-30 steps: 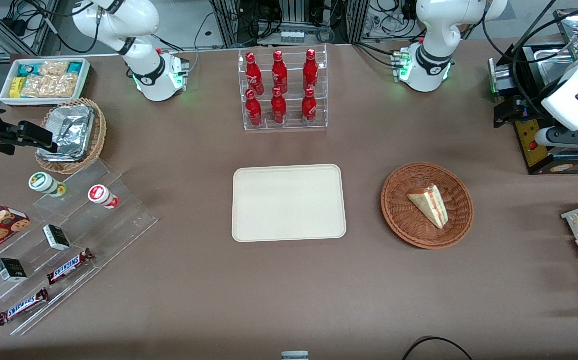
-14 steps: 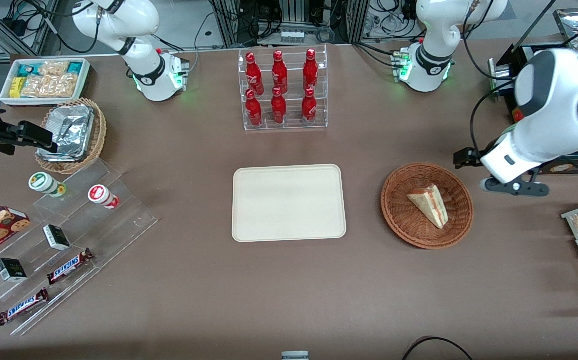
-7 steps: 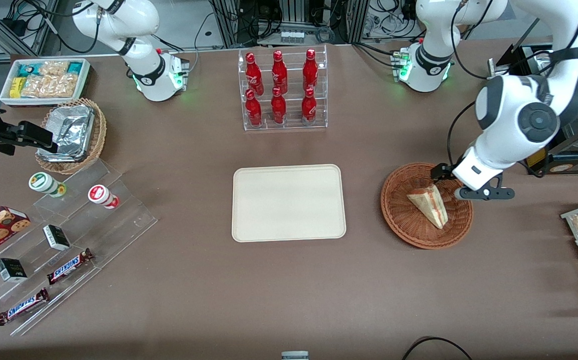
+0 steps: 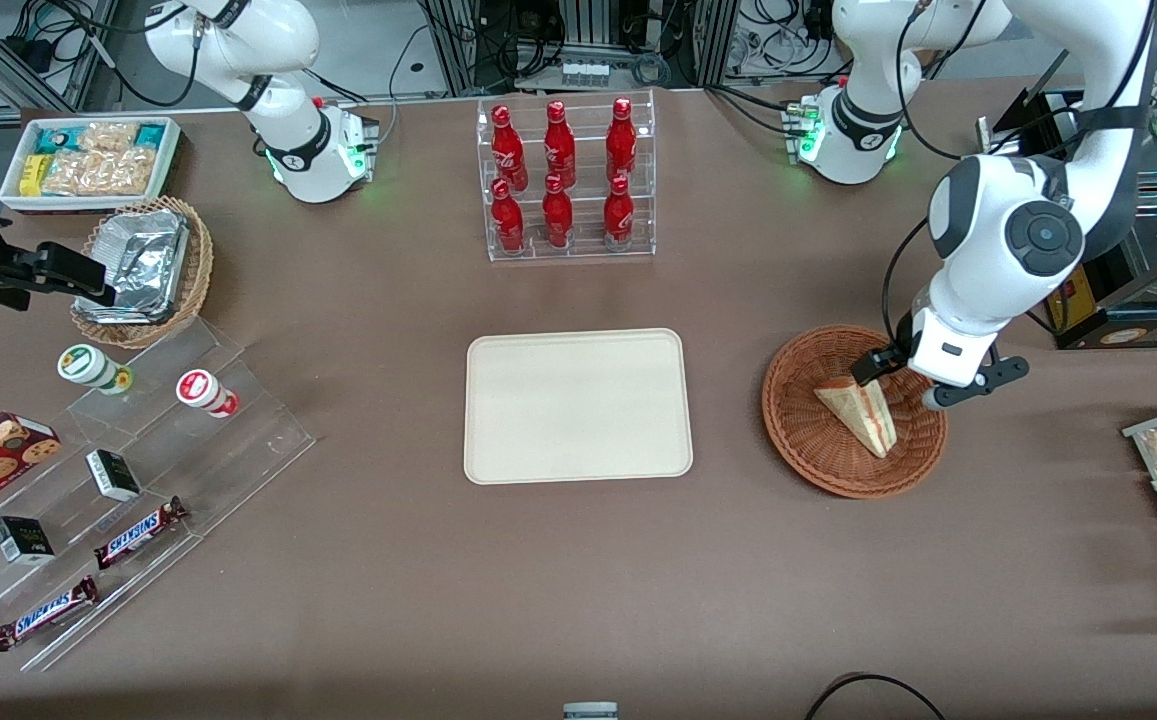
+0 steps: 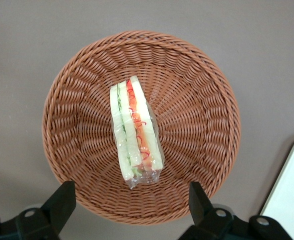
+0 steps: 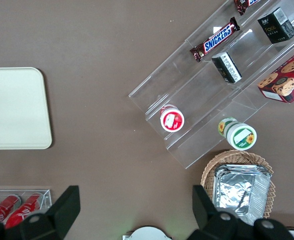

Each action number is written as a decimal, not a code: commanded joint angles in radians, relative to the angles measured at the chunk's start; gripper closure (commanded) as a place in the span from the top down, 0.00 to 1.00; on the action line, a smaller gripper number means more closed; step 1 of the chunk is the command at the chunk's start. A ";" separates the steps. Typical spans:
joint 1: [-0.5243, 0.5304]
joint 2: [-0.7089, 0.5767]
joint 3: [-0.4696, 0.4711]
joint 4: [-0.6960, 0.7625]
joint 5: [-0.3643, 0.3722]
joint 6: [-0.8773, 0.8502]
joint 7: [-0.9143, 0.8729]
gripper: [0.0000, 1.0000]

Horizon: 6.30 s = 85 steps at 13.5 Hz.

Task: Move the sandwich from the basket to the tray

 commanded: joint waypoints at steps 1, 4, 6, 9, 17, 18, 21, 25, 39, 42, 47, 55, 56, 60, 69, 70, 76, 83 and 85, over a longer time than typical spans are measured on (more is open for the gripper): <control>-0.024 -0.005 0.004 -0.027 -0.001 0.035 -0.131 1.00; -0.024 0.031 0.004 -0.027 0.001 0.073 -0.300 1.00; -0.024 0.063 0.004 -0.025 -0.001 0.096 -0.317 1.00; -0.020 0.115 0.007 -0.022 -0.001 0.132 -0.340 1.00; -0.016 0.186 0.012 -0.024 -0.002 0.188 -0.355 0.85; -0.016 0.190 0.013 -0.024 -0.002 0.190 -0.396 0.43; -0.016 0.193 0.013 -0.024 0.001 0.185 -0.403 0.00; -0.022 0.152 0.010 0.027 0.011 0.082 -0.394 0.00; -0.442 0.480 0.000 0.646 -0.012 -0.324 -0.352 0.00; -0.529 0.593 0.000 0.784 -0.045 -0.322 -0.409 0.00; -0.637 0.744 0.003 0.979 -0.039 -0.315 -0.493 0.00; -0.668 0.810 0.003 1.006 -0.042 -0.283 -0.484 0.04; -0.668 0.810 0.003 0.997 -0.044 -0.283 -0.481 0.37; -0.663 0.776 0.006 1.006 -0.039 -0.293 -0.479 1.00; -0.588 0.572 0.022 0.984 -0.022 -0.512 -0.369 1.00; -0.579 0.550 0.030 0.969 -0.003 -0.544 -0.357 1.00; -0.375 0.269 0.058 0.647 0.013 -0.557 0.005 1.00; -0.179 0.039 0.059 0.460 0.011 -0.600 0.411 1.00; -0.130 -0.007 0.059 0.461 0.010 -0.657 0.522 1.00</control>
